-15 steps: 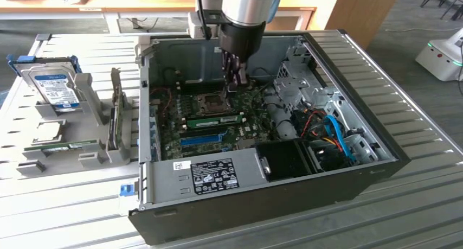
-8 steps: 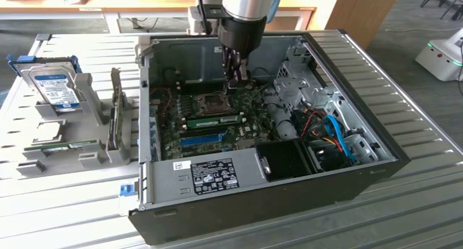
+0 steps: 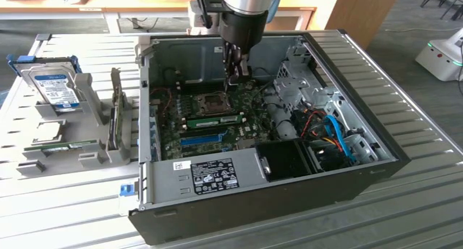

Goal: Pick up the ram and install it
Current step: 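Insert the ram into the slot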

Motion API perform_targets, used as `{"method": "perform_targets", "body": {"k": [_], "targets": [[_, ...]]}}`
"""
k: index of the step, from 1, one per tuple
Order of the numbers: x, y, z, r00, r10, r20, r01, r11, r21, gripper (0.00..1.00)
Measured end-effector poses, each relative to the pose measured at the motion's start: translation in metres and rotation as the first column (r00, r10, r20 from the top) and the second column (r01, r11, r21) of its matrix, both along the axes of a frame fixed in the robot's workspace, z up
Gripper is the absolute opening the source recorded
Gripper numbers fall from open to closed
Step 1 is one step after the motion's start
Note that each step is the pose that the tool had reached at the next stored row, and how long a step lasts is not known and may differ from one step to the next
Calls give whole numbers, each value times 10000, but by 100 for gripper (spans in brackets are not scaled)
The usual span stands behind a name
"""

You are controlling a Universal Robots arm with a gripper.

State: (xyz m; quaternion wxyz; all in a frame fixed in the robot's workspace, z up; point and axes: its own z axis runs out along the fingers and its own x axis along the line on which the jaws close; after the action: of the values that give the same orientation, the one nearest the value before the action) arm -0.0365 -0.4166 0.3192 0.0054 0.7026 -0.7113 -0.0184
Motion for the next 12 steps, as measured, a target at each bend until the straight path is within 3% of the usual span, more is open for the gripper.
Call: {"method": "perform_targets", "body": {"k": [6, 12], "targets": [[0, 0, 75, 10000, 0, 0, 0, 10000, 0, 19], [0, 0, 81, 10000, 0, 0, 0, 10000, -4, 19]]}}
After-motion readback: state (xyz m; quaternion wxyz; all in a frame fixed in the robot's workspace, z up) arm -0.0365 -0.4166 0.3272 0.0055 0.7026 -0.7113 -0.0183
